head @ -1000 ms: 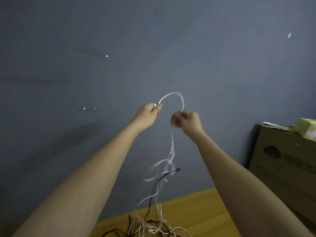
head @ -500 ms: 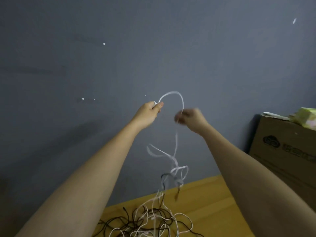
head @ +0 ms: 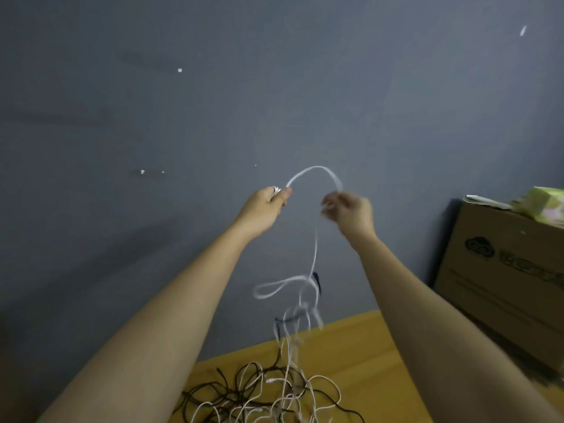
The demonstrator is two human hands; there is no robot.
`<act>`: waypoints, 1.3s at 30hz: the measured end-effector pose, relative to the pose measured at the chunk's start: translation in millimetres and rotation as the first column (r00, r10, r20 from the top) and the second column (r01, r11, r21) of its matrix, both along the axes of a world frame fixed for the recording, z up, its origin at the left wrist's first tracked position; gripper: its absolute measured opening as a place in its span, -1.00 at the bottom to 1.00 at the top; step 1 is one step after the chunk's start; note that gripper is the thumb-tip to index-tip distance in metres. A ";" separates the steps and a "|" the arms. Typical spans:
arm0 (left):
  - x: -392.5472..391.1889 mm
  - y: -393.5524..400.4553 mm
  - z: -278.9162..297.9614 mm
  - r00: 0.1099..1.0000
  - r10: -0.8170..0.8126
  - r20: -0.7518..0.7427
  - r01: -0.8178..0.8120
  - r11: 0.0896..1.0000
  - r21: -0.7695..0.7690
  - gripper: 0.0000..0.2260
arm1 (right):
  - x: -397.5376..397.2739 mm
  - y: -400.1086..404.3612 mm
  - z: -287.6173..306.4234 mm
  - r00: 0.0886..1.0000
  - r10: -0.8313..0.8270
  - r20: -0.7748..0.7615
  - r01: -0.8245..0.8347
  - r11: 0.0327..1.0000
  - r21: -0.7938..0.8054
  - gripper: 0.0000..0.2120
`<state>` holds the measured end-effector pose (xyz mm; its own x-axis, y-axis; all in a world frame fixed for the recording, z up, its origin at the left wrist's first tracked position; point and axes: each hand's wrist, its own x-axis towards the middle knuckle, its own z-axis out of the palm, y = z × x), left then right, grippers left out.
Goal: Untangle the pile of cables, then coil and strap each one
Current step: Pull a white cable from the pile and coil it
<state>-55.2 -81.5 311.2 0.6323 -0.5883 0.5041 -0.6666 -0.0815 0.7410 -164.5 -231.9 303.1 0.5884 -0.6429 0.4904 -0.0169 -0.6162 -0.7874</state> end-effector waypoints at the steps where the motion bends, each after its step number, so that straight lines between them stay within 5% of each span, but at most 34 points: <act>1: -0.7 0.2 -0.3 1.000 -0.008 -0.002 0.008 1.000 0.000 -0.68 | 2.3 -7.0 -3.0 0.994 -0.027 0.105 0.018 0.996 0.090 -0.75; 2: -2.2 -0.3 -1.0 1.000 -0.015 -0.001 0.015 1.000 0.001 -0.68 | 2.6 -5.9 -2.9 0.997 -0.008 0.081 -0.001 0.995 0.102 -0.75; 4: -6.1 -1.3 -2.4 1.000 -0.024 0.000 0.024 1.000 0.008 -0.68 | 2.1 3.7 -5.9 0.959 0.188 -0.213 -0.165 0.979 0.120 -0.82; 5: -7.2 -1.9 -3.3 1.000 -0.028 -0.003 0.028 1.000 0.010 -0.68 | 2.6 2.5 -5.5 0.964 0.177 -0.200 -0.155 0.980 0.122 -0.84; 8: -6.4 -1.5 -5.1 1.000 -0.030 0.000 0.030 0.999 0.011 -0.69 | 4.4 -5.8 -1.1 0.970 0.020 0.243 -0.057 0.988 0.147 -0.80; 9: -6.6 -2.0 -5.3 1.000 -0.030 0.005 0.030 0.999 0.013 -0.69 | 3.3 -4.2 0.9 0.979 0.027 0.201 -0.048 0.994 0.103 -0.81; 11: -8.2 -2.2 -4.9 1.000 -0.028 0.009 0.028 0.999 0.020 -0.68 | 0.4 11.6 -4.1 0.971 0.172 -0.163 -0.168 0.985 0.040 -0.84; 12: -8.6 -2.0 -5.3 1.000 -0.022 0.007 0.022 1.000 0.018 -0.68 | 4.0 5.7 -11.2 0.967 0.165 -0.195 -0.158 0.986 0.050 -0.84; 16: -4.9 5.1 -10.4 1.000 -0.020 -0.002 0.020 1.000 0.017 -0.69 | -0.6 -9.8 -8.8 0.961 0.054 0.270 -0.123 0.962 0.246 -0.81; 20: -6.5 14.8 -15.3 0.994 -0.106 0.030 0.100 0.984 0.150 -0.71 | -3.6 -9.5 -15.5 0.980 0.098 0.175 -0.134 0.968 0.210 -0.75; 23: -11.6 29.5 -23.3 0.933 -0.330 -0.144 0.349 0.926 0.140 -0.75 | -7.5 -18.3 -19.7 0.970 -0.006 0.243 -0.059 0.965 0.257 -0.74; 26: -20.3 41.9 -27.1 0.708 -0.596 -0.378 0.586 0.795 -0.157 -0.75 | -6.7 -19.5 -45.2 0.998 -0.058 0.002 0.058 0.998 -0.037 -0.75; 28: -25.1 44.3 -26.4 0.595 -0.683 -0.423 0.600 0.728 -0.332 -0.79 | -9.4 -9.4 -70.7 0.953 -0.045 -0.300 -0.029 0.970 -0.239 -0.73; 30: -29.2 40.1 -29.2 0.573 -0.700 -0.426 0.565 0.714 -0.413 -0.78 | -12.0 4.4 -95.9 0.895 0.063 -0.442 -0.182 0.956 -0.231 -0.71; 32: -33.0 29.6 -37.5 0.581 -0.688 -0.434 0.493 0.722 -0.485 -0.79 | -14.9 26.4 -114.1 0.845 0.137 -0.517 -0.292 0.928 -0.230 -0.70; 34: -35.1 14.5 -48.5 0.682 -0.584 -0.440 0.374 0.795 -0.477 -0.82 | -18.3 43.9 -127.0 0.818 0.153 -0.555 -0.368 0.880 -0.300 -0.68; 37: -31.0 -4.4 -67.7 0.928 -0.246 -0.279 0.181 0.954 -0.238 -0.86 | -28.5 60.8 -129.5 0.819 0.200 -0.538 -0.460 0.790 -0.406 -0.71; 39: -23.0 -4.8 -81.1 0.992 -0.089 -0.085 0.093 0.995 0.043 -0.84 | -34.1 64.2 -126.3 0.838 0.279 -0.469 -0.474 0.799 -0.371 -0.78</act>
